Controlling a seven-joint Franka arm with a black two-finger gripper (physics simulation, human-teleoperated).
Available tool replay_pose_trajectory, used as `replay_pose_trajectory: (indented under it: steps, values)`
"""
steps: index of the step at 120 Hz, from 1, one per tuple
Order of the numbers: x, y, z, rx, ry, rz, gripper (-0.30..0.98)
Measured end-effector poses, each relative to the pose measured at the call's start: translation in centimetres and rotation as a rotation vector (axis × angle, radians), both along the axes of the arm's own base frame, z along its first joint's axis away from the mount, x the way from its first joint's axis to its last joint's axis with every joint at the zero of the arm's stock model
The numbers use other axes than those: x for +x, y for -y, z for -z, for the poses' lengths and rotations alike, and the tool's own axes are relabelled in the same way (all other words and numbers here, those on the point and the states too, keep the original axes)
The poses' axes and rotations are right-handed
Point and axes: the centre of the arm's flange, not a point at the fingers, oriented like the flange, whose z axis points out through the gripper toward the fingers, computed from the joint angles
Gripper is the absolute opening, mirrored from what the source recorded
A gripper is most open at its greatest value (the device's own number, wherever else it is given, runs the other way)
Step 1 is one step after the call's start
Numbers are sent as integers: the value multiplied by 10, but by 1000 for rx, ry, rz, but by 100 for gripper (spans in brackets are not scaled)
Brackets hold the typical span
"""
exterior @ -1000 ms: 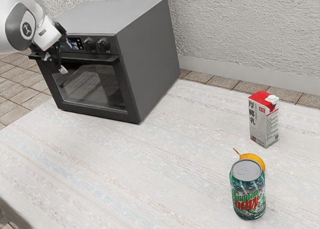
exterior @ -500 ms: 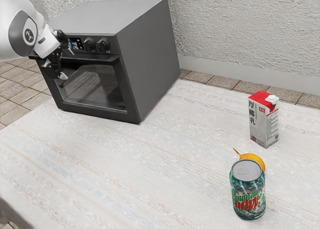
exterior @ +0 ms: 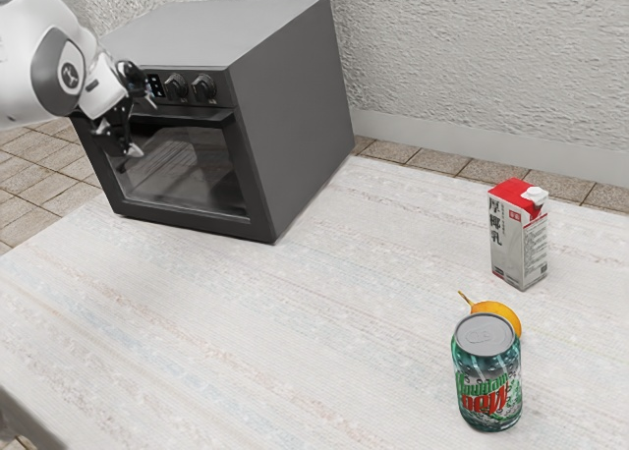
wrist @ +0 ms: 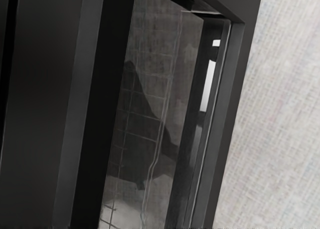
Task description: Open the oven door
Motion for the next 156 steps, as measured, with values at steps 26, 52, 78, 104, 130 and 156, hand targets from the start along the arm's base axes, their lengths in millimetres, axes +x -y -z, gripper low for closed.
replay_pose_trajectory:
  steps: [26,52,78,104,130,156]
  values:
    - [2,-6,8,0,-8,2,70]
    - [7,-2,15,-3,-16,17,69]
    - [-191,112,-9,-16,-14,166,62]
    - [-131,309,-212,-40,104,68,67]
    - [-37,315,-71,-253,-291,-404,68]
    - [-38,268,-50,-383,-339,-729,69]
